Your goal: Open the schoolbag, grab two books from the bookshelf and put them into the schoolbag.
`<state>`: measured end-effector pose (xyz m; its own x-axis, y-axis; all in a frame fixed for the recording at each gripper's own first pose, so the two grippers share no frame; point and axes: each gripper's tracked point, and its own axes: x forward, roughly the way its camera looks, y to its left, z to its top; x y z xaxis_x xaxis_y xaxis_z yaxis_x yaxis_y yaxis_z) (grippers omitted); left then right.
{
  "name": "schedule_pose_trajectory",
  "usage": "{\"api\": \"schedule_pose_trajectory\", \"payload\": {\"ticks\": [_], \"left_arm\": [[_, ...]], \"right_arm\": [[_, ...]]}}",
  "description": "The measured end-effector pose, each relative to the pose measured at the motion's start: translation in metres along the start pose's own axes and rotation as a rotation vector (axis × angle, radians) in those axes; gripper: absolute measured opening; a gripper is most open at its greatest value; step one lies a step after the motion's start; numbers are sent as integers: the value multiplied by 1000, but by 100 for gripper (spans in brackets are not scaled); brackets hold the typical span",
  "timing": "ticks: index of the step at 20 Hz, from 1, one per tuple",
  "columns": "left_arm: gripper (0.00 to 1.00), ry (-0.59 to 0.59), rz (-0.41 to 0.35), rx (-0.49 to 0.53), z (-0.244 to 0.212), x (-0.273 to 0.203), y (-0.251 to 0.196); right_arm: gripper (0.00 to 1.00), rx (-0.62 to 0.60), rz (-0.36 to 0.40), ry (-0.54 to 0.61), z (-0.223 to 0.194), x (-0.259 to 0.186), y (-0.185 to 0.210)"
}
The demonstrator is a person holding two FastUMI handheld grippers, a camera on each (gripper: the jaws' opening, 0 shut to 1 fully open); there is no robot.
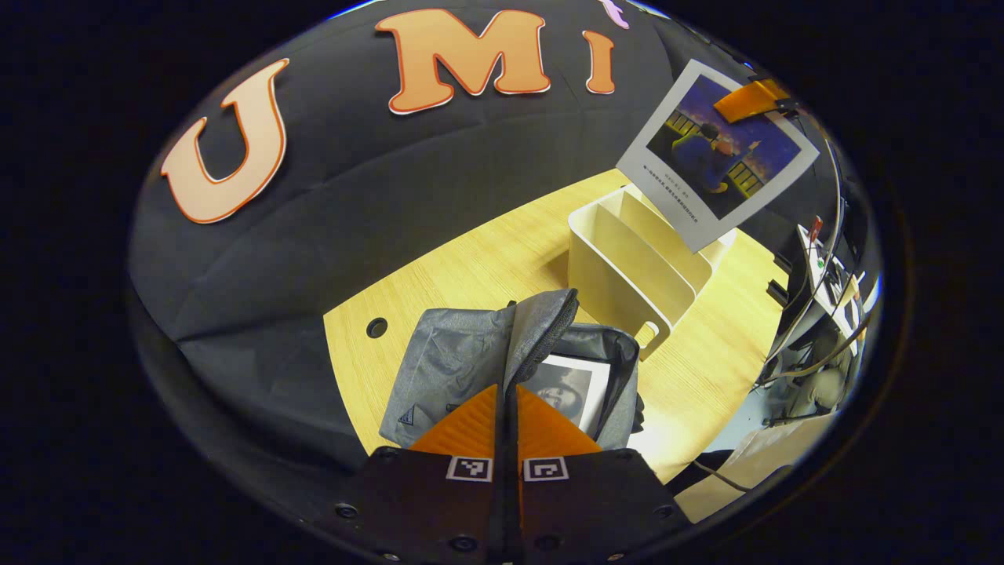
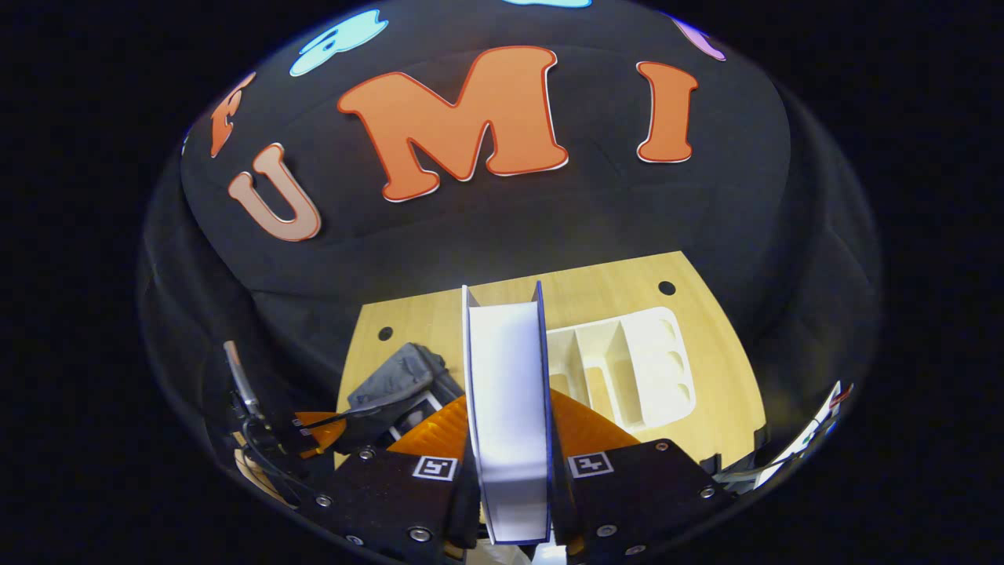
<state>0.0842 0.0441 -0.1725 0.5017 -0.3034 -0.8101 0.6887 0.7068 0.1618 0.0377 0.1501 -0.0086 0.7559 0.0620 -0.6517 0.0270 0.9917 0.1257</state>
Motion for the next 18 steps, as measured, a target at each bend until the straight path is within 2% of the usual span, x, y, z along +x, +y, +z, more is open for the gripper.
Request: {"api": "schedule_pose_trajectory", "payload": {"ticks": [4,8,12,18], "left_arm": [[1,10,2,42,4,2,4],[0,21,35,88,6,3,15],[0,28,43,88,8,-1,19],[1,31,56,118,13,-6,17]], "right_arm": [[37,90,135,6,-36,-14,35],[36,249,248,41,-84,-3,51],[36,453,340,81,-141,32,53],[36,739,393,108,-198,110,58]]}}
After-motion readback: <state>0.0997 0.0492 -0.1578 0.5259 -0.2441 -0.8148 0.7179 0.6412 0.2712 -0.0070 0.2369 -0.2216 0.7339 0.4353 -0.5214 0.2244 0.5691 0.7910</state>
